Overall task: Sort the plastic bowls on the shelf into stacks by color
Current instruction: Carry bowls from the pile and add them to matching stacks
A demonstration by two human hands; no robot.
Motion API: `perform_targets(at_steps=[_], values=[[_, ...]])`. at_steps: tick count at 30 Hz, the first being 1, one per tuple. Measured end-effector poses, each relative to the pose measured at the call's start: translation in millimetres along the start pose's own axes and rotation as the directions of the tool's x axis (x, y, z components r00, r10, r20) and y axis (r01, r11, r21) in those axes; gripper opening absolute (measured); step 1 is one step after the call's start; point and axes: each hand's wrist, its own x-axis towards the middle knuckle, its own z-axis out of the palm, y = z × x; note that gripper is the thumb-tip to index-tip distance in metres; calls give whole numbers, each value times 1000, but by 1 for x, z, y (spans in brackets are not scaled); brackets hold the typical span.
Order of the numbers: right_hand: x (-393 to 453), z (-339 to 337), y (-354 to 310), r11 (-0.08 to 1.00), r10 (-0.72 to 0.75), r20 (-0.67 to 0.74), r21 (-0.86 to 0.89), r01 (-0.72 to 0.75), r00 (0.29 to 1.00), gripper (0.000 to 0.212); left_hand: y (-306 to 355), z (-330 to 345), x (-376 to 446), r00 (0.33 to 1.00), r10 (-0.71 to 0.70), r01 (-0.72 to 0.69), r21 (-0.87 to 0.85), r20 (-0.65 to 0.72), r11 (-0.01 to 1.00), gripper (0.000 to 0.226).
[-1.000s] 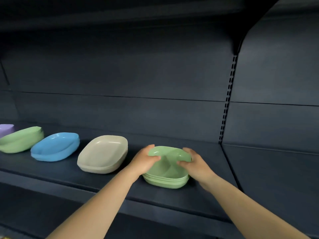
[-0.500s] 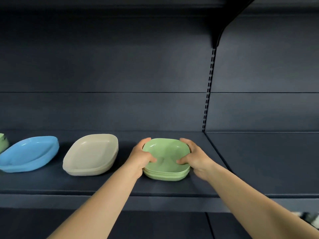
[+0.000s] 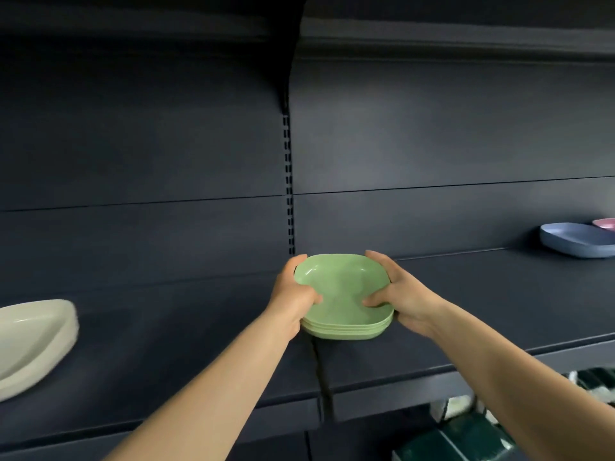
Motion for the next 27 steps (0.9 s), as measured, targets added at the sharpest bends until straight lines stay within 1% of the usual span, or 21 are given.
perform_targets(at_steps=[3,5,8,10,14,16,21,24,27], values=[[9,-72,-2,1000,-6,-69,17,8,998,88,10,73,15,1000,26,-26,-32,-1,999,75],[19,-125,-3,998,1,-137,61,8,991,87,18,128,26,999,48,-49,-55,-21,997,74],[30,-205,-7,990,60,-233,140,-27,971,71,30,212,44,998,48,-50,-80,-29,996,73],[37,-255,-8,985,91,-259,163,-49,962,65,35,264,57,999,28,-29,-92,-21,995,74],[58,-342,-3,991,81,-262,121,-50,962,61,43,349,79,998,16,-22,-88,-64,996,71],[71,-376,-1,994,71,-245,95,-49,967,59,45,385,90,996,14,-21,-80,-90,997,68],[99,-436,11,998,55,-229,9,-54,972,54,41,454,121,995,-9,4,-50,-103,999,71],[119,-463,23,998,40,-256,-45,-53,966,60,36,481,143,995,-28,26,-23,-94,999,72],[141,-484,34,997,16,-247,-65,-33,969,69,33,501,165,994,-61,59,-29,-88,998,75]])
